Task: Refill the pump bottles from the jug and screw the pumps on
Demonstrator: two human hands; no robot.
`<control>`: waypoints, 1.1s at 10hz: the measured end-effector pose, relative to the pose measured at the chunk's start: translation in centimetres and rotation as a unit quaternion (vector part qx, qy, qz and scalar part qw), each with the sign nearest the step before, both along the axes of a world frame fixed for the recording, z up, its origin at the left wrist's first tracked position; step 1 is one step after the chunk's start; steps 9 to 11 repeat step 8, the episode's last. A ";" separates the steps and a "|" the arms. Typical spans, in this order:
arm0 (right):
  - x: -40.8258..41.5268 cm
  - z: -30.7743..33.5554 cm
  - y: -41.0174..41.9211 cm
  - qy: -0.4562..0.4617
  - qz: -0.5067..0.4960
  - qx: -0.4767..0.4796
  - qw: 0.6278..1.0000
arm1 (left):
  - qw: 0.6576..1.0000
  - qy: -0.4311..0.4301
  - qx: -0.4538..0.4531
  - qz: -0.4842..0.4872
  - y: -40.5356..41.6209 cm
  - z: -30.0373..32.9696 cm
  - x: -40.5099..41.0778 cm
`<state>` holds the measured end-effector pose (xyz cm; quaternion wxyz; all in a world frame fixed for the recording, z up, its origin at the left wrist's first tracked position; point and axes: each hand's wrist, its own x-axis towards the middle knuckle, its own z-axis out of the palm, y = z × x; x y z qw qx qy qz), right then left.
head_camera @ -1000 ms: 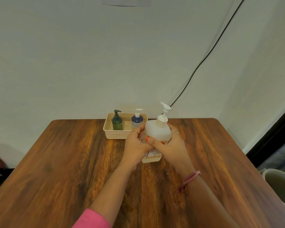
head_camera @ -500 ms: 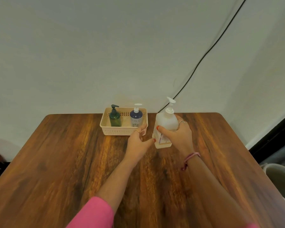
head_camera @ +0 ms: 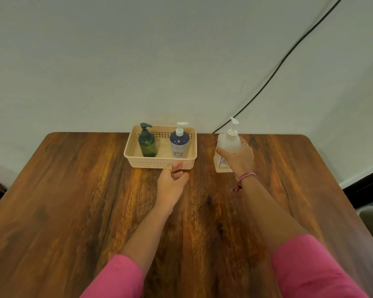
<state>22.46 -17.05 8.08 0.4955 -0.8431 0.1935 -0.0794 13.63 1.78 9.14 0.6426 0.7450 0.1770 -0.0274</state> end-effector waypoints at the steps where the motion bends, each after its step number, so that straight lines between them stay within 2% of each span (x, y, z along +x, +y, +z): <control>1: 2.7 -1.7 0.4 0.001 -0.001 -0.001 1.000 | 1.000 0.019 0.002 0.012 0.2 -1.5 1.5; 6: 6.1 -5.8 1.2 -0.017 0.000 0.001 1.000 | 0.997 0.073 0.013 0.027 0.2 -5.5 4.2; 11: 4.8 -6.4 1.4 -0.012 0.005 0.017 1.000 | 0.997 0.063 0.024 0.045 0.6 -4.9 3.7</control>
